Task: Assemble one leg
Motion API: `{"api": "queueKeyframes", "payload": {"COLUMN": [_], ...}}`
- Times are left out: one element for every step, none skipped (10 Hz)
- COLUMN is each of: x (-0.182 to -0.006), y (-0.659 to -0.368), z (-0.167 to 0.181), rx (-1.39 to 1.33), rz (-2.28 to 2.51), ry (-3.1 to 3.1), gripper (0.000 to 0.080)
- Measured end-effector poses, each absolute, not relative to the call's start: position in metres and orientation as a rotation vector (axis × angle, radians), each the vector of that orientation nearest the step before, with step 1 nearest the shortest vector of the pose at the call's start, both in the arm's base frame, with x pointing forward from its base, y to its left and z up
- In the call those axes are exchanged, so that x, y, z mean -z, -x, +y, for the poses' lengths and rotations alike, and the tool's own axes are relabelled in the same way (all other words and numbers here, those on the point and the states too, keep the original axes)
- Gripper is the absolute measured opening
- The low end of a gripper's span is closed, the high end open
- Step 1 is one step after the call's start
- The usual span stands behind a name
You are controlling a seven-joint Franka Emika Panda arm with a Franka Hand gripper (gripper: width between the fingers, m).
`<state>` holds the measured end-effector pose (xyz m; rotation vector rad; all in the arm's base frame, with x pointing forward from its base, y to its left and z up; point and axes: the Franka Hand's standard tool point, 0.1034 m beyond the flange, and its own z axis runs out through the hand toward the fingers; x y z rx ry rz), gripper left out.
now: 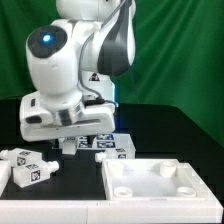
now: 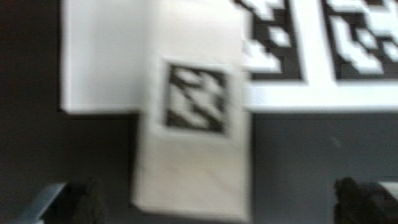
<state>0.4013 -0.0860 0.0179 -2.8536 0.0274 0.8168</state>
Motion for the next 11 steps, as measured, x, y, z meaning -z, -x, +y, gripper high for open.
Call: {"api": "queueKeyframes", "payload": {"x": [-0.023,-0.026,-0.025,-0.025,-0.025,-0.024,-0.024,-0.021,-0.017,-0.013,-0.013], "y": [-0.392,-0.392,-0.393,-0.393,-0.393,-0.393,-0.395,-0.397,-0.402,-0.405,-0.405], "z": [-0.1,-0.107,-0.106,-0.105,-0.105,-0.104,-0.099,-0.093,-0.092,-0.095,-0.095], "rx": [-0.929,-0.972,-0.98,-0.979,-0.979,-0.988,-1.055,-1.121,-1.187,-1.196,-1.196], "rz": [-0.028,-0.027,-0.029,-0.027,-0.027,-0.006,0.142,0.265,0.364,0.38,0.378], "ry": [2.803,2.789,2.785,2.785,2.785,2.787,2.799,2.803,2.796,2.786,2.787], "gripper": [0.0649,0.0649,0.0649,0.0649,0.0649,0.0649,0.0649,0.0649,0.0649,0.0649,0.0649]}}
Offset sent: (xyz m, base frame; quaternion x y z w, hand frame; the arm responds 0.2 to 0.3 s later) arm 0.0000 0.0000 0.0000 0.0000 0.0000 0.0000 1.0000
